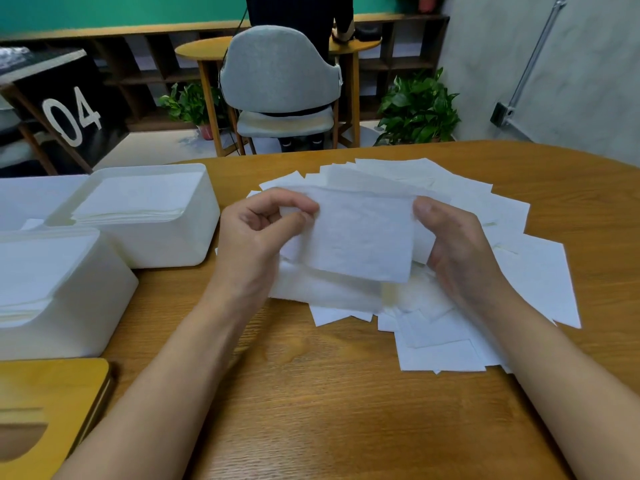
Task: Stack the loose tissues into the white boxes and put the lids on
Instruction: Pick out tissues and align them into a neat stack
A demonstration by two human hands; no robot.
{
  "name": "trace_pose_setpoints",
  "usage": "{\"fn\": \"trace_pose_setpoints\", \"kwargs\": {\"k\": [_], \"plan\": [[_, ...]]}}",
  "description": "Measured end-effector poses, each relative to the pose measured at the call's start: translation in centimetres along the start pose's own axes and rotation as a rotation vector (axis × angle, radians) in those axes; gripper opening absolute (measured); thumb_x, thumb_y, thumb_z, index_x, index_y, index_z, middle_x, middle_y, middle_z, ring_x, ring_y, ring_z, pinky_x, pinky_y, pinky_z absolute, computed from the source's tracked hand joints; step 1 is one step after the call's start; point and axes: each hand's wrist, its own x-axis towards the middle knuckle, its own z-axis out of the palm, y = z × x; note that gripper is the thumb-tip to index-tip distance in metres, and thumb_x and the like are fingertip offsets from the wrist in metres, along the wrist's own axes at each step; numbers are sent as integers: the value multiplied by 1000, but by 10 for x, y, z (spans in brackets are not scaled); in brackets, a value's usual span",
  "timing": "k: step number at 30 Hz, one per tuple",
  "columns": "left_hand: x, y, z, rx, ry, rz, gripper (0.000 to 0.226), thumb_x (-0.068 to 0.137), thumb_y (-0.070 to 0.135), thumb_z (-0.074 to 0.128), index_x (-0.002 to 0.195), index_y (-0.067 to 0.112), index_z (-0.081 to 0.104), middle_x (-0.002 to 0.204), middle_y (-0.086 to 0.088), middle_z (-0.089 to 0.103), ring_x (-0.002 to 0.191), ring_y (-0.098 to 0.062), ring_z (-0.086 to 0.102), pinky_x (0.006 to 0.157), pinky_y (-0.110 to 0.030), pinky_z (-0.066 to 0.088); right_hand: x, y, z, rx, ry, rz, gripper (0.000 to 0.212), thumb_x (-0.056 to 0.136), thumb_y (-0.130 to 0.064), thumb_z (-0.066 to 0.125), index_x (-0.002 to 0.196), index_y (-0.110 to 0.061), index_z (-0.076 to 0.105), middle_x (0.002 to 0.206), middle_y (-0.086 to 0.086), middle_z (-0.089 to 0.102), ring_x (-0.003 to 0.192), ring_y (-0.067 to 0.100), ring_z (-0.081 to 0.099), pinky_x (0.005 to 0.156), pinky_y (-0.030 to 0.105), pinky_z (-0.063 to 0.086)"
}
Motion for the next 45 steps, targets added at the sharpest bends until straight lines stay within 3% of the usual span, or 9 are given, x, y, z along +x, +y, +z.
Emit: {"fn": "trace_pose_setpoints", "kwargs": {"k": [4,10,14,18,28,35,39,41,45], "plan": [[-5,-7,7,168,10,-67,16,92,12,79,92,27,85,95,-4,78,85,-32,62,75,-39,50,-4,-4,4,67,-29,42,41,84,-57,78,112,-26,81,122,4,76,120,27,70,111,60,47],[-7,-8,13,264,-21,-99,10,92,21,81,98,28,85,66,0,61,59,-14,36,56,-22,33,-7,-7,9,-53,-16,74,30,89,-30,79,118,-20,77,117,-2,79,109,20,75,97,44,58],[-10,-10,14,248,-25,-100,11,92,22,81,99,30,84,88,1,77,80,-44,60,65,-51,52,-8,-7,12,-105,-6,63,41,82,-34,76,122,-23,72,115,-8,78,106,11,74,86,28,59],[-12,-8,17,195,-33,-147,11,91,15,81,101,16,83,105,10,79,95,-8,74,70,-20,57,-7,-6,14,-141,-25,37,45,90,-24,76,133,-29,66,126,-12,70,110,4,69,82,20,56],[-16,-17,26,237,16,-152,13,89,12,82,103,12,83,99,18,77,90,11,69,68,-5,48,-5,1,14,-136,11,17,35,100,-12,68,130,-30,67,124,-11,71,107,10,70,76,23,58],[-14,-16,25,227,-28,-256,51,90,31,81,135,37,59,122,17,68,107,2,68,78,-13,55,-4,-5,12,-1,66,20,47,99,-12,70,139,-34,59,126,-1,72,110,17,73,80,33,63],[-15,-11,27,95,-76,-298,54,95,16,77,140,35,54,105,18,79,92,-8,77,67,-22,60,-2,-5,10,-40,93,19,61,98,-13,72,147,-40,46,125,-29,67,113,7,70,85,33,63],[-15,-13,26,124,-24,-247,52,95,12,77,138,32,55,107,9,80,92,-14,79,68,-27,63,-3,-5,10,-5,50,18,68,97,-11,72,148,-42,39,124,-27,68,113,12,72,87,35,63],[-13,-23,21,278,-5,-175,50,100,12,70,138,37,51,102,8,79,87,-17,77,72,-38,65,-1,-6,5,-59,-60,41,42,97,-5,69,129,-31,68,114,-6,76,102,11,72,81,24,57]]}}
